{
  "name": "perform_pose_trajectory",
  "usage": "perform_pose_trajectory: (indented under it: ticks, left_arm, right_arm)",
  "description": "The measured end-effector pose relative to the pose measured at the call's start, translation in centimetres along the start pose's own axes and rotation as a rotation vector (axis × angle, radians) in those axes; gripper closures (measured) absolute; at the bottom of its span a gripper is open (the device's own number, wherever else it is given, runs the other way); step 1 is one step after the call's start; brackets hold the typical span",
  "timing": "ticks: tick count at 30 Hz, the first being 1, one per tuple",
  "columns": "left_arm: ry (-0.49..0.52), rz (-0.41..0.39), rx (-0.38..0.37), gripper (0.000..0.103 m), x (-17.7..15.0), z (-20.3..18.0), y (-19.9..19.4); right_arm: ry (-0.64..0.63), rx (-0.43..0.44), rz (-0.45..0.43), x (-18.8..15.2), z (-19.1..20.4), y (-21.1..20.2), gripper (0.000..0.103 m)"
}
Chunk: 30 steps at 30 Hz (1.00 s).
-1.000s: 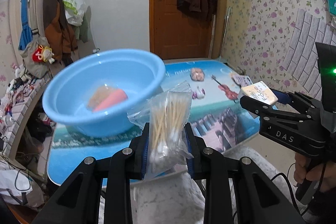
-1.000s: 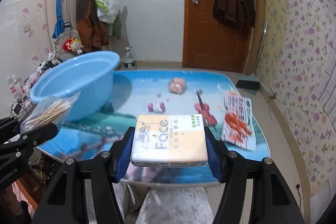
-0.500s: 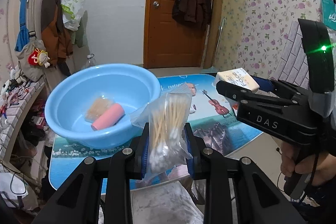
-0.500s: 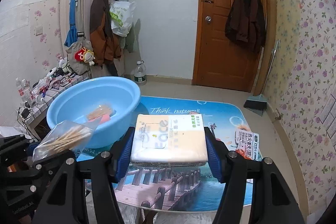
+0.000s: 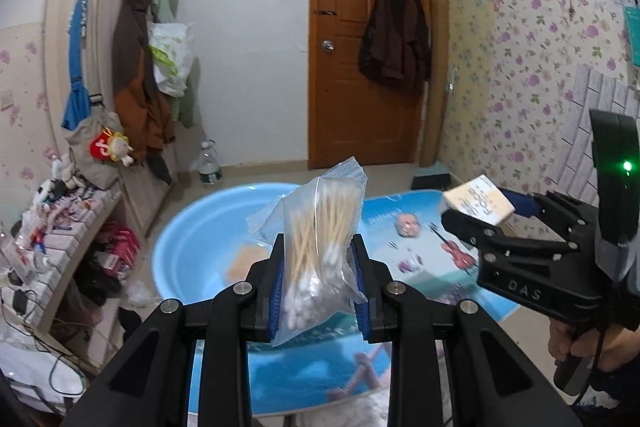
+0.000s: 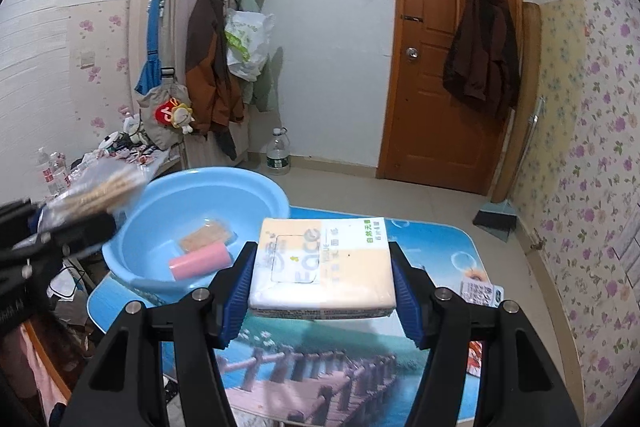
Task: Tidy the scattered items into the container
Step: 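Carry the swab bag and tissue pack over the blue basin with both grippers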
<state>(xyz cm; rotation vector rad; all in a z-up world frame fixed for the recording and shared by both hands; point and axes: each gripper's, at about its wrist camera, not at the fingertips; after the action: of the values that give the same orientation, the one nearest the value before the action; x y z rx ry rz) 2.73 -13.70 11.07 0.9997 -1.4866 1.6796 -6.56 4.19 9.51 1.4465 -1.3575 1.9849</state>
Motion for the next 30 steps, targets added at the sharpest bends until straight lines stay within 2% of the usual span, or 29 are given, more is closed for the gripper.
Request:
perform_pose_trajectory:
  ticks: [14,23,30]
  left_arm:
    - [-0.04,0.028,0.081,0.076,1.0,5.2,2.6]
    - [-0.057,0.059,0.086,0.076,0.6,6.7,5.0]
    - [-0.064,0.084,0.084,0.076,0.0,7.2,6.4]
  right_arm:
    - [-0.082,0.094,0.005,3.4,5.8,4.6,0.039]
    - [-0.095,0.105,0.031,4.4,6.9,8.3,0.039]
    - [-0.1,0.105,0.064,3.8,6.9,10.5,0.039]
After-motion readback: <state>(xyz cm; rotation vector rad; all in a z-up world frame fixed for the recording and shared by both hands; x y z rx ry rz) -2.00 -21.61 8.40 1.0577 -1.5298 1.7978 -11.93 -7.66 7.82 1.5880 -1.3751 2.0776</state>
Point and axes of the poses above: each gripper's, at about its wrist camera, not at the fingertips, and y roughly the way its jaws point, z to its left, x to its top, and after that the axes turned 9 degrees about x, right-handed
